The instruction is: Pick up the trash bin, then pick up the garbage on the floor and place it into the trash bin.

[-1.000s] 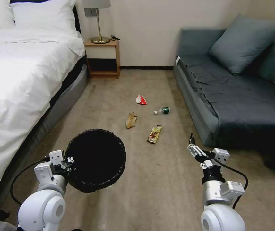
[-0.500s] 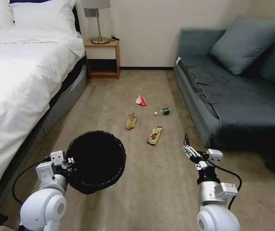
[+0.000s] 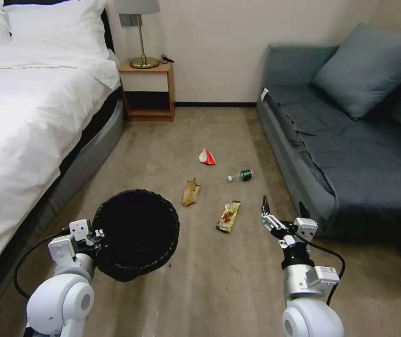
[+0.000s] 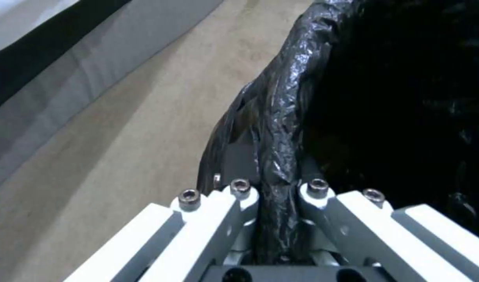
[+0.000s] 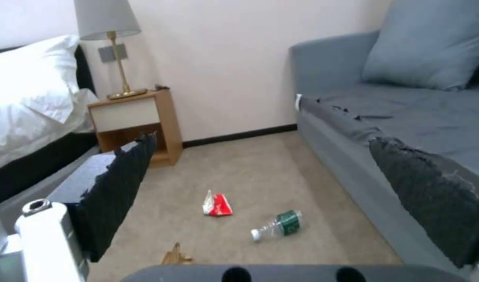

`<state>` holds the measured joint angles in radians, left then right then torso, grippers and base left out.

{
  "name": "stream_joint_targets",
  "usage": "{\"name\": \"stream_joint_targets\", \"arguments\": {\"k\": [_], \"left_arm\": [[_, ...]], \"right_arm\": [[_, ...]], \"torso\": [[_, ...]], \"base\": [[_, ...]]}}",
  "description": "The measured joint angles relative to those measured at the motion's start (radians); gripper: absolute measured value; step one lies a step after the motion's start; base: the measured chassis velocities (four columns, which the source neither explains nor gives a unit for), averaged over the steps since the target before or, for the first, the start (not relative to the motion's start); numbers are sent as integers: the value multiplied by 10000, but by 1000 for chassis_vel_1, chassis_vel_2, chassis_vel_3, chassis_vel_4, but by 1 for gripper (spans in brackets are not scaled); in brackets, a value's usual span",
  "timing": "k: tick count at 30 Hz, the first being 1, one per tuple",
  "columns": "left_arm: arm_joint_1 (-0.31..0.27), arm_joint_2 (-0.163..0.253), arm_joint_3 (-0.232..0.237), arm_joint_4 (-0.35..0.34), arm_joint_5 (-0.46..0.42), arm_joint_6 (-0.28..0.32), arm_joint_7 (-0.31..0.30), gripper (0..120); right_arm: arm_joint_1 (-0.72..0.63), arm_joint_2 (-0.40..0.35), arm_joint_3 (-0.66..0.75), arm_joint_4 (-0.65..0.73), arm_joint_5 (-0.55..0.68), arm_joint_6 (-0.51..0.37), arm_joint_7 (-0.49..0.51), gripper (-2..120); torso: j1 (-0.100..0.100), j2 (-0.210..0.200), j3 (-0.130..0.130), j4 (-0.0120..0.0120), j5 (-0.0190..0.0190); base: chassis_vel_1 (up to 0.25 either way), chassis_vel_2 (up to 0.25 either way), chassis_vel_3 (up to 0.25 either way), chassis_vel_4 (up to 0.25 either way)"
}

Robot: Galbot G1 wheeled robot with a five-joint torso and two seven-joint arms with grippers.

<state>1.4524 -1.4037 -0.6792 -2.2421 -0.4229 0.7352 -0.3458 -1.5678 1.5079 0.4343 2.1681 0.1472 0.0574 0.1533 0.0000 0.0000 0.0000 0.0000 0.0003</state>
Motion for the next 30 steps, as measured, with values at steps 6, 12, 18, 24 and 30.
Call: {"name": "stream_joint_targets", "arguments": {"k": [6,12,18,24,30], "left_arm": [[-29,-45,-29,31,2,0,-1,4],[-38,-88,-34,48,4,0,-3,4],[-46,-106,-38,70,5,0,-3,4],[-49,-129,-81,133,8,0,-5,4],[-116,-136,-182,207,3,1,-4,4]], "right_arm": [[45,-12,-59,-78,-18,-14,-2,100],[75,-46,-61,-153,-22,-15,-2,100],[158,-67,-94,-250,-21,-32,-2,100],[255,-98,-161,-409,-23,-41,-2,100],[489,-240,-283,-659,-60,-60,-21,100]], "torso": [[-1,0,0,0,-4],[0,0,0,0,-4],[0,0,0,-1,-4],[0,0,0,0,-5],[1,-1,1,0,-3]], "base": [[-186,193,183,-189],[-216,204,207,-211],[-202,193,201,-198],[-182,178,183,-194],[-118,130,119,-126]]}}
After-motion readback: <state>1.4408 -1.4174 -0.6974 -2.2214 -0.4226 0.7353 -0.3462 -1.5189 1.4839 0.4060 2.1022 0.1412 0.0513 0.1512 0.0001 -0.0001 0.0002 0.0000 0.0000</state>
